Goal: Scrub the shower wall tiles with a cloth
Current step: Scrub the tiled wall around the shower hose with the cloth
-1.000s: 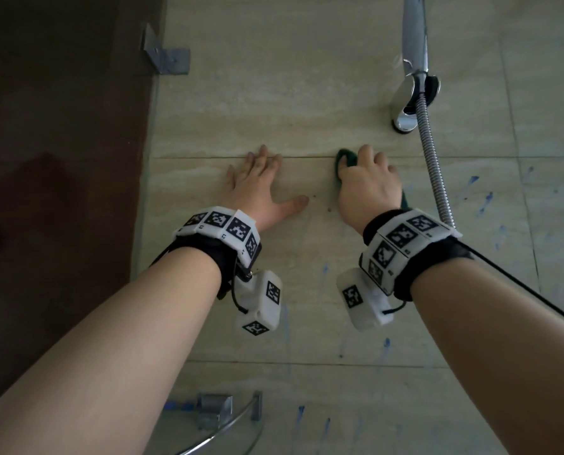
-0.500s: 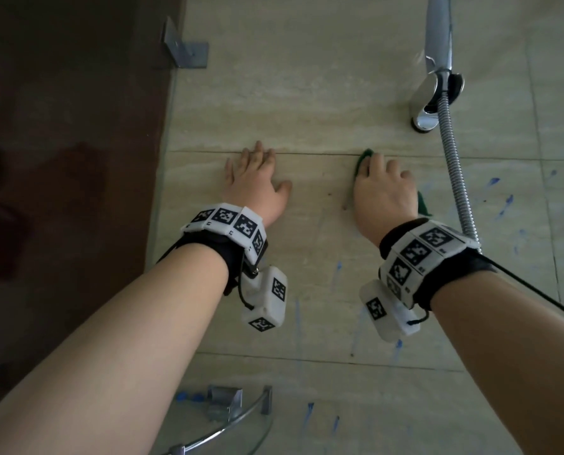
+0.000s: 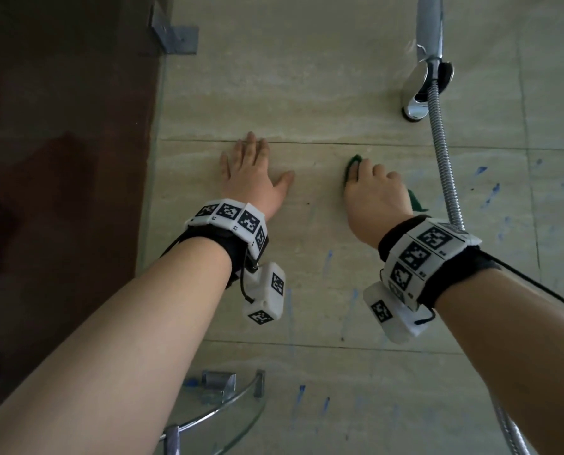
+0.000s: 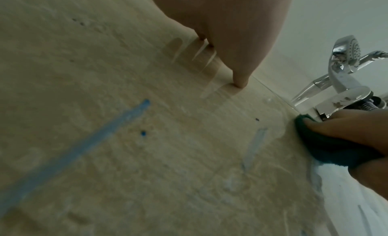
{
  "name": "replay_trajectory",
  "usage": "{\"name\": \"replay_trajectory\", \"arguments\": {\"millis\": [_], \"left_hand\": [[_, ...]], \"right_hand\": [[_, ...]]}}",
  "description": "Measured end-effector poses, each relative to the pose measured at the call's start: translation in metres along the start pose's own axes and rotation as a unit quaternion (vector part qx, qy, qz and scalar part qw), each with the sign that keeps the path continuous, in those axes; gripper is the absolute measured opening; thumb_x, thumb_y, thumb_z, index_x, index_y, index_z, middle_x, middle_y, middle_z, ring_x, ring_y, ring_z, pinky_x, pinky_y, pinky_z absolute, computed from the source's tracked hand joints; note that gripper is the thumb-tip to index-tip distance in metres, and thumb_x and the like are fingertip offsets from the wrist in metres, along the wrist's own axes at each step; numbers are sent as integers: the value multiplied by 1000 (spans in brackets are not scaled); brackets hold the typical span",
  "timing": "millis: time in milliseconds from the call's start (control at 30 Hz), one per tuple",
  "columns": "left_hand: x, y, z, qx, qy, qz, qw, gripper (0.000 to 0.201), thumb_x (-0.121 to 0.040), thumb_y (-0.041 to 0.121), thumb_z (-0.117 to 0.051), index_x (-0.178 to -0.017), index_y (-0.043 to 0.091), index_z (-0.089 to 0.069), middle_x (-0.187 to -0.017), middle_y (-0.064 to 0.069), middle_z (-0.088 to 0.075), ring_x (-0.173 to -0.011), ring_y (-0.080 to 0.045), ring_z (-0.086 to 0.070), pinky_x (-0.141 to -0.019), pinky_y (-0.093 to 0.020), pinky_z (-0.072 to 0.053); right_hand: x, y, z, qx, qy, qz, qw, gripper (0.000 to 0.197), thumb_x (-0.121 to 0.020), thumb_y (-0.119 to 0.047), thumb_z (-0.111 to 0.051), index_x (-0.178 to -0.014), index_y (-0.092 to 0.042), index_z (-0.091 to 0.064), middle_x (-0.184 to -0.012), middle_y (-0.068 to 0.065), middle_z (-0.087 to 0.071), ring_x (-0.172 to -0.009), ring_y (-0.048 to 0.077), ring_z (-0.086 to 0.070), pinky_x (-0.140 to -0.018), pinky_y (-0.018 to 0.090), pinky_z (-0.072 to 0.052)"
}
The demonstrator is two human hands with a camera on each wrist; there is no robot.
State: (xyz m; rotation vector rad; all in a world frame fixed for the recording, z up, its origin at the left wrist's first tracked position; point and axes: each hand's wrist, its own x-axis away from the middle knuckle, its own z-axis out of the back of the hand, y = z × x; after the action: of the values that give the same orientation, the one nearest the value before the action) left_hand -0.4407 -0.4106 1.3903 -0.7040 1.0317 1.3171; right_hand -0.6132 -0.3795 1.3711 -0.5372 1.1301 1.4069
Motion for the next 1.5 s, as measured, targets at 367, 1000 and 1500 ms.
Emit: {"name": "replay_trajectory", "arguments": {"millis": [367,1000,1500], "left_hand": [[0,-4,1,2,2,-15,1000,77,-97,57,-34,-154,14,-4,-161,-4,9,-148,-20,8,-117,-39,10],[-1,-7,0,-1,13,-20,1000,71,-98,53,-34,-154,17,-8,-162,-2,8,-148,-19,6,-119,-39,8],[6,-5,2,-20,-5,-16,1000,71,-99,53,-32,-154,17,-5,-161,-1,10,-148,-19,9,-117,-39,11]], "right_hand": [[0,0,4,22,57,173,983,48,-97,-13,-36,-144,-11,-33,-131,11,-40,-112,30,-42,-90,36,-35],[21,-22,-7,29,45,300,952,60,-95,-12,-39,-151,-19,-20,-138,7,-33,-110,28,-40,-88,35,-33],[37,-34,-20,-7,73,259,963,60,-93,-12,-30,-151,-14,-18,-136,10,-37,-109,30,-43,-88,36,-35]]}}
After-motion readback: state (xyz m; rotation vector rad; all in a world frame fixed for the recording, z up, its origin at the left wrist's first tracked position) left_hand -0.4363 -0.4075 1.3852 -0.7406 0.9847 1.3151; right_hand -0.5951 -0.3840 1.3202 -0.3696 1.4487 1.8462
